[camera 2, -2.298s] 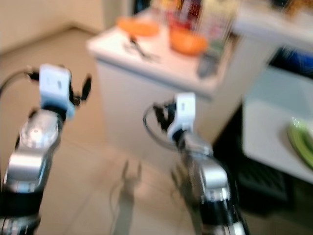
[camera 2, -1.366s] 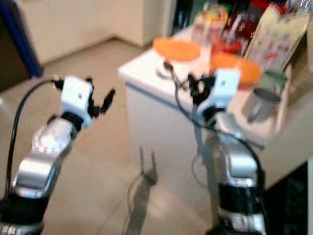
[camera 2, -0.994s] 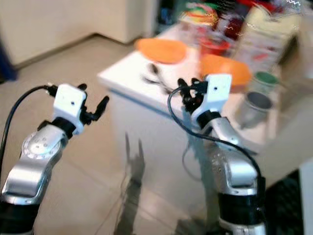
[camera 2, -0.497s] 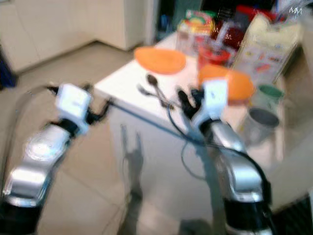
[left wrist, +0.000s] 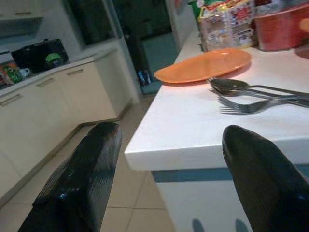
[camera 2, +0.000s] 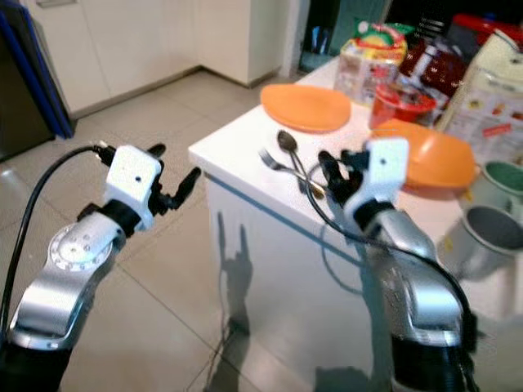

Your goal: Setting the table

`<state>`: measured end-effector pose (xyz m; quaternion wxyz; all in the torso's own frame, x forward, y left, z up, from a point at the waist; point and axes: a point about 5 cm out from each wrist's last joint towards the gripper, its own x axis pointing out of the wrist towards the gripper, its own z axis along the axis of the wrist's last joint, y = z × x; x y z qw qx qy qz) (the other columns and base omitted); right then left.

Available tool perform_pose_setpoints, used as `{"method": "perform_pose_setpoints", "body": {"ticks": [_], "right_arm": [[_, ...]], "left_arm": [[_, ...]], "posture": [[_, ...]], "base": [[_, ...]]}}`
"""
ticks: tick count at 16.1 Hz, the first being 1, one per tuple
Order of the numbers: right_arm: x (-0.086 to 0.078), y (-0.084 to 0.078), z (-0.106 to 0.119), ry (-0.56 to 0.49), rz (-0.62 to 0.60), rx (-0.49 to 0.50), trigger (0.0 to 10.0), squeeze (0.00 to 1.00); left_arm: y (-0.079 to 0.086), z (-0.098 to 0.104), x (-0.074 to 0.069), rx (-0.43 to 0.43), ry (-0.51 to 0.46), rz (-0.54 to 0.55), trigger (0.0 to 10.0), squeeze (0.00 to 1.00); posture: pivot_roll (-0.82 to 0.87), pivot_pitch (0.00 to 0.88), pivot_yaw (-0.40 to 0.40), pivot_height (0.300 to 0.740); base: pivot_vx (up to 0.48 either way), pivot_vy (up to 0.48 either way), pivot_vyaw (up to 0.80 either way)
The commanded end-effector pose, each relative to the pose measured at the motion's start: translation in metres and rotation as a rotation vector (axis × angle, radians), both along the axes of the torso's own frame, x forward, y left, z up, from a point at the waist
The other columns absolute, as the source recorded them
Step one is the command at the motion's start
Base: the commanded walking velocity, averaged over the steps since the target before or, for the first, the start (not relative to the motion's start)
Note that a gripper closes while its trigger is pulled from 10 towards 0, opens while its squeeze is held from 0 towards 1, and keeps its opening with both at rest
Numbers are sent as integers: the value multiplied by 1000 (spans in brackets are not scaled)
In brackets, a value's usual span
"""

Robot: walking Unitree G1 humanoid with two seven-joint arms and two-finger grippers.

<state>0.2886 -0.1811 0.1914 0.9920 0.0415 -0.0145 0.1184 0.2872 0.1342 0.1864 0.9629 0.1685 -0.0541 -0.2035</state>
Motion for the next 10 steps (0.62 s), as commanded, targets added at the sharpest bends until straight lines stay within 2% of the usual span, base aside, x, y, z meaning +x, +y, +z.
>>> {"method": "perform_pose_setpoints", "body": {"ticks": [1,4,6,8,9,10], "right_arm": [[-8,-2,7,-17,-2,17,10000,0],[-35,-18,-8,50,-19,12,10000,0],[-40,-24,-12,79,-20,-7,10000,0],[-32,-29,-9,82,-4,-30,10000,0],[-18,-32,-9,84,21,-55,10000,0],[-16,-33,-10,85,26,-64,10000,0]], "left_arm": [[-2,0,-7,0,7,-32,10000,0],[-11,-9,-22,-32,51,-124,10000,0],[-14,-10,-26,-46,56,-156,10000,0],[-14,-10,-25,-27,43,-168,10000,0],[-7,-14,-27,-9,55,-154,10000,0],[-5,-16,-28,-3,60,-152,10000,0]], "posture": [[20,0,-1,740],[-20,0,25,740],[-31,0,18,740],[-20,0,-6,740],[-1,0,-22,740],[-1,0,-22,740]], "base": [[0,0,0],[0,0,0],[0,0,0],[0,0,0],[0,0,0],[0,0,0]]}}
